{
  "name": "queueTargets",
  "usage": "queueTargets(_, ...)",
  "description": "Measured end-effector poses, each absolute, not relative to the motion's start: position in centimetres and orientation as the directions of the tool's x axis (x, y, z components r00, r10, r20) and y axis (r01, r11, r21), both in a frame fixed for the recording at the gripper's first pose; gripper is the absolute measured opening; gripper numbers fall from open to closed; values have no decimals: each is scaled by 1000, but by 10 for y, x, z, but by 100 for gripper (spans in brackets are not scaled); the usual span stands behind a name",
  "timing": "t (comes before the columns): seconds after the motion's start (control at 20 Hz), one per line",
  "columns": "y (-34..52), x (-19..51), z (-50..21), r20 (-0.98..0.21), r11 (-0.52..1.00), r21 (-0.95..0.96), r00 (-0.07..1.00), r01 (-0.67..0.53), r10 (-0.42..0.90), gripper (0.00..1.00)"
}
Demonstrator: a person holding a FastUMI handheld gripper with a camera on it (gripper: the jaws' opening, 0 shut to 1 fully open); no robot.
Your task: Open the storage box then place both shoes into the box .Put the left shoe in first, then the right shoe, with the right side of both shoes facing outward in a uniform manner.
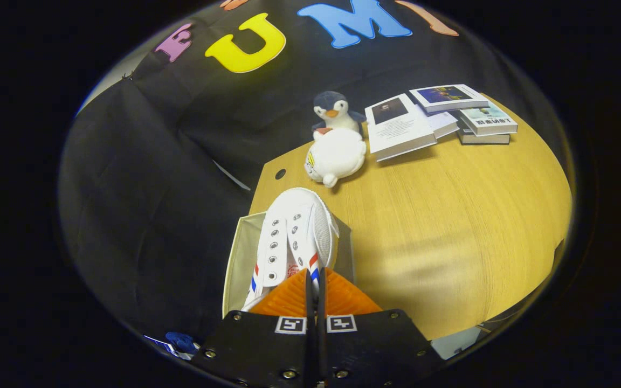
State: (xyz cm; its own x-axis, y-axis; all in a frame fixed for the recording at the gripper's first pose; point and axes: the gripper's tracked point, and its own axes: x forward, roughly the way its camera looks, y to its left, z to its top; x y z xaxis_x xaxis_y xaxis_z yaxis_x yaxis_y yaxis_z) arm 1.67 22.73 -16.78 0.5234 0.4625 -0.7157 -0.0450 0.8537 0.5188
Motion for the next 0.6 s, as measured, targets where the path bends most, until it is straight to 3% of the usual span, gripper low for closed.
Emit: queueTargets(0.6, 273, 20, -210, -770, 927, 364, 530, -93, 356, 1)
